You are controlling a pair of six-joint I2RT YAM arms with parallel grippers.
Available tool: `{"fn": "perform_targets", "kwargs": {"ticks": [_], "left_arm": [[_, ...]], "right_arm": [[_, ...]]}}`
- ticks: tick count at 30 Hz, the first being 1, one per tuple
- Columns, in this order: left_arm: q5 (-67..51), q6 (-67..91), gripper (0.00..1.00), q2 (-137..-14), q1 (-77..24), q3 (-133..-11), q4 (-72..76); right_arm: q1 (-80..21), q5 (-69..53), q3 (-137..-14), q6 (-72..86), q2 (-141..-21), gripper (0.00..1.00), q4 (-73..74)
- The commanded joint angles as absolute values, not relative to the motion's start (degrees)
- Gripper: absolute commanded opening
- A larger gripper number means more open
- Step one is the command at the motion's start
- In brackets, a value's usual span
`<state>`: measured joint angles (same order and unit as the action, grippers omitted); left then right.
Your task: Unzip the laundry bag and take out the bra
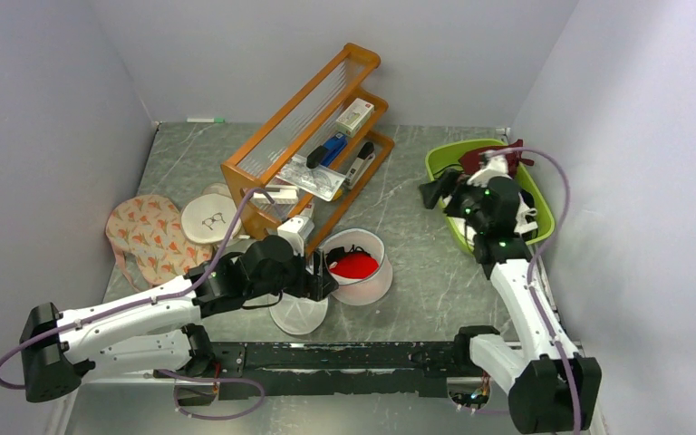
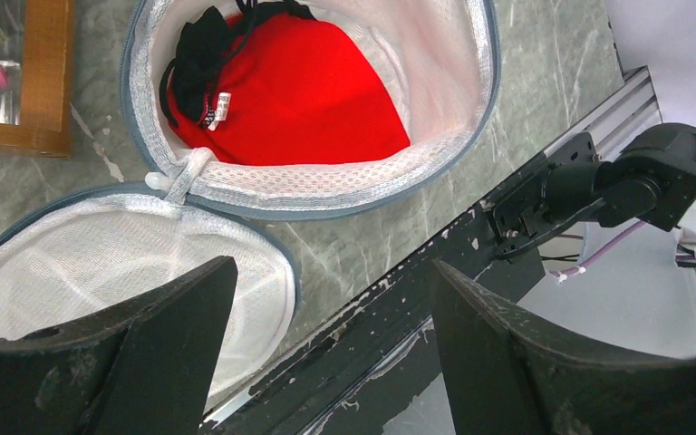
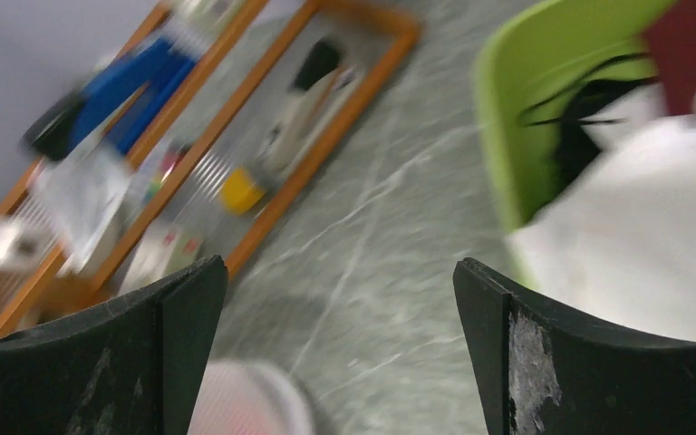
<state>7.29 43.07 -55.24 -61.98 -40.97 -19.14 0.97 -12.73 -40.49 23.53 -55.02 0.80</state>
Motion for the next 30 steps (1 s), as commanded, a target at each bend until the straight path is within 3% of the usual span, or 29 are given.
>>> {"fn": "perform_targets", "kwargs": {"ticks": [1, 12, 22, 30], "left_arm": [[8.8, 42.8, 0.89, -55.8, -61.9, -43.2, -20.1], [13.3, 42.1, 0.91, -56.4, -61.9, -45.3, -24.6], [18.6, 43.2, 0.93, -57.6, -61.9, -47.3, -28.2], [18.5, 45.2, 0.92, -62.1, -61.8, -47.8, -27.1]], "right_arm": [[-8.4, -19.6, -40.6, 19.5, -55.9, 0.97, 2.9], [-30.6, -12.7, -43.5, 18.0, -54.5, 0.92, 13.9], [-38.8, -19.8, -44.1, 19.5, -55.6, 0.54, 15.8], [-48.4, -16.5, -37.2, 25.2, -58.1, 0.42, 12.7]]}}
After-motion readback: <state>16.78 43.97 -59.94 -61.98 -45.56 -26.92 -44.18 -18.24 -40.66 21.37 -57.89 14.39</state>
